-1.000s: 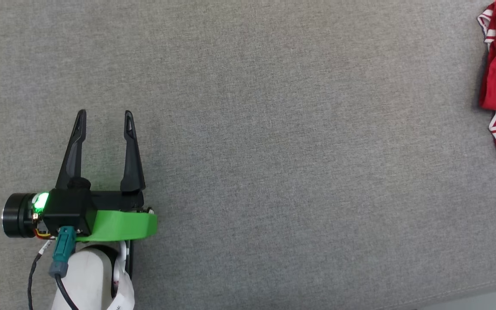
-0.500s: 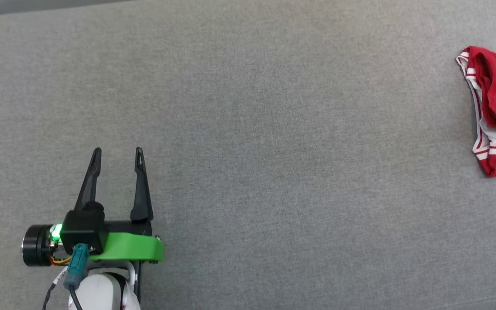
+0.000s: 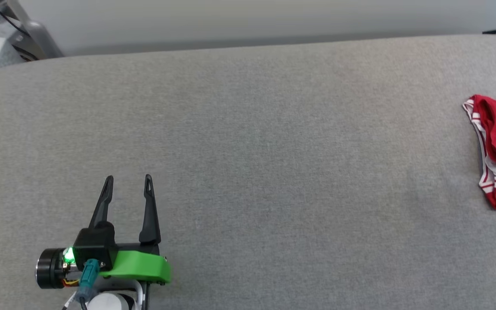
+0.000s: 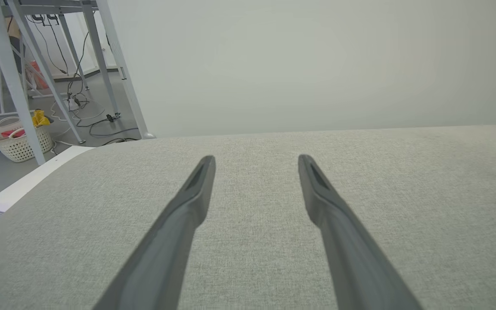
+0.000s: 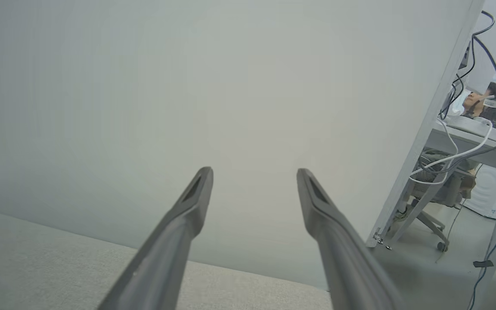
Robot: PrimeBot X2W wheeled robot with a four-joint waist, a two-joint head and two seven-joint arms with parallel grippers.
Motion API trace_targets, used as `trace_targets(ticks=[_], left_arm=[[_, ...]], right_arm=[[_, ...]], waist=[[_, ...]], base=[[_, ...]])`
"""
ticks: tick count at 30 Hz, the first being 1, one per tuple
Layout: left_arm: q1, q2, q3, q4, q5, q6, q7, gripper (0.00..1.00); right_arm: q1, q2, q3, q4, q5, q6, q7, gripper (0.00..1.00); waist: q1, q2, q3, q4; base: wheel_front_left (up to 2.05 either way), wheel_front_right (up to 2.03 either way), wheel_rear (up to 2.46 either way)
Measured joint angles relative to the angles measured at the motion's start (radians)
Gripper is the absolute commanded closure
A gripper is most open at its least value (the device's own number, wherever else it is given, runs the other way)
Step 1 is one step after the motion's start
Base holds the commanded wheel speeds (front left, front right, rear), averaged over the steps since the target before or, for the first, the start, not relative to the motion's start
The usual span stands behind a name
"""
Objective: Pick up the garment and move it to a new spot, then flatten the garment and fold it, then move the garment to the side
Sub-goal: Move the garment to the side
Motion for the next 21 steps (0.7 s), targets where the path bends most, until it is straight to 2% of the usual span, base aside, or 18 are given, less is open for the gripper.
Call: trace_targets(ticks=[5, 13, 21], left_arm=[[0.015, -0.003, 0.002, 0.016, -0.007, 0.000, 0.000, 0.00], [0.023, -0.006, 0.011, 0.033, -0.007, -0.003, 0.000, 0.00], [0.030, -0.007, 0.010, 0.051, -0.007, -0.013, 0.000, 0.00]], right_arm=[[0.132, 0.108, 0.016, -0.089, -0.014, 0.000, 0.000, 0.00], [0.317, 0.237, 0.072, -0.107, -0.010, 0.000, 0.000, 0.00], [0.420, 0.298, 0.071, -0.103, -0.011, 0.000, 0.000, 0.00]], waist=[[0.0000, 0.0000, -0.042, 0.033], [0.0000, 0.0000, -0.092, 0.080], [0.0000, 0.0000, -0.116, 0.099]], base=[[0.00, 0.00, 0.00], [0.00, 0.00, 0.00], [0.00, 0.00, 0.00]])
